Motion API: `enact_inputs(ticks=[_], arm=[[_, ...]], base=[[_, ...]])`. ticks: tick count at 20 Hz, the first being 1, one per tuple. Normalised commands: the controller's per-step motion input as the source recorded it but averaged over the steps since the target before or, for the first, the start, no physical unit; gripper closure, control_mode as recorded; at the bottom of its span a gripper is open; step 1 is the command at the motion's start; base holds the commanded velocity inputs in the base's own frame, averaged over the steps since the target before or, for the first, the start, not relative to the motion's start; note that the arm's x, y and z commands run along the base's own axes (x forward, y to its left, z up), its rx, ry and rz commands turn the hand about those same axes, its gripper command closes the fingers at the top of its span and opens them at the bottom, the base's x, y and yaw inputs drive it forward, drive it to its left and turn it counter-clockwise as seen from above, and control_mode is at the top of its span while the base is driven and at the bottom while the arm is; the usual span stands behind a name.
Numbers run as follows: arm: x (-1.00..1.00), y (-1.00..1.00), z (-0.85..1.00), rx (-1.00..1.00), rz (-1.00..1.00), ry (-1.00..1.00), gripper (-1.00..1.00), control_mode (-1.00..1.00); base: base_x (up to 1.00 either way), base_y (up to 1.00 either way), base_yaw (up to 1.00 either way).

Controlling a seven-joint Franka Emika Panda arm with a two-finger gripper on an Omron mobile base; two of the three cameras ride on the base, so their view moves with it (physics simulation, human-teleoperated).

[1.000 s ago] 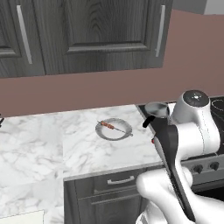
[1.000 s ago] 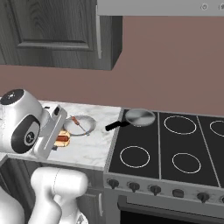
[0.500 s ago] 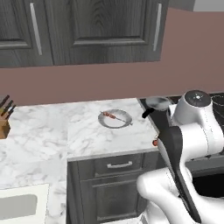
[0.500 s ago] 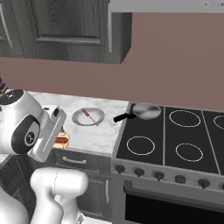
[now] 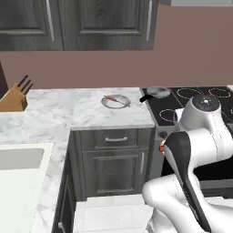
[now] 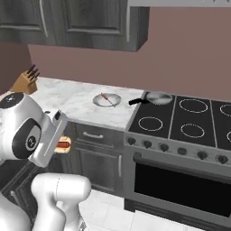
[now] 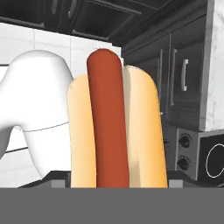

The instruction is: Place the cold items (onion and orange) from the fridge in one tupperware on the dining counter. Place the warm items (hot dog and kebab skewer) in the stove area in another tupperware.

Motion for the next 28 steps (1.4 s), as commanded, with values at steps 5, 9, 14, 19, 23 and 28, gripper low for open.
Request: enact_inputs(ticks=[5,9,14,19,23,28], arm=[[0.00,0.00,0.00,0.00,0.00,0.00,1.00,1.00],[0.00,0.00,0.00,0.00,0.00,0.00,1.00,1.00],[0.00,0.00,0.00,0.00,0.00,0.00,1.00,1.00],[0.00,0.00,0.00,0.00,0.00,0.00,1.00,1.00],[0.00,0.00,0.00,0.00,0.00,0.00,1.00,1.00],[0.00,0.00,0.00,0.00,0.00,0.00,1.00,1.00]], base=[[-1.00,-0.16,0.03],[-1.00,-0.12,0.07],[-1.00,-0.45,0.18],[-0.88,-0.82,0.18],[-0.88,-0.69,0.09],[-1.00,-0.24,-0.03]])
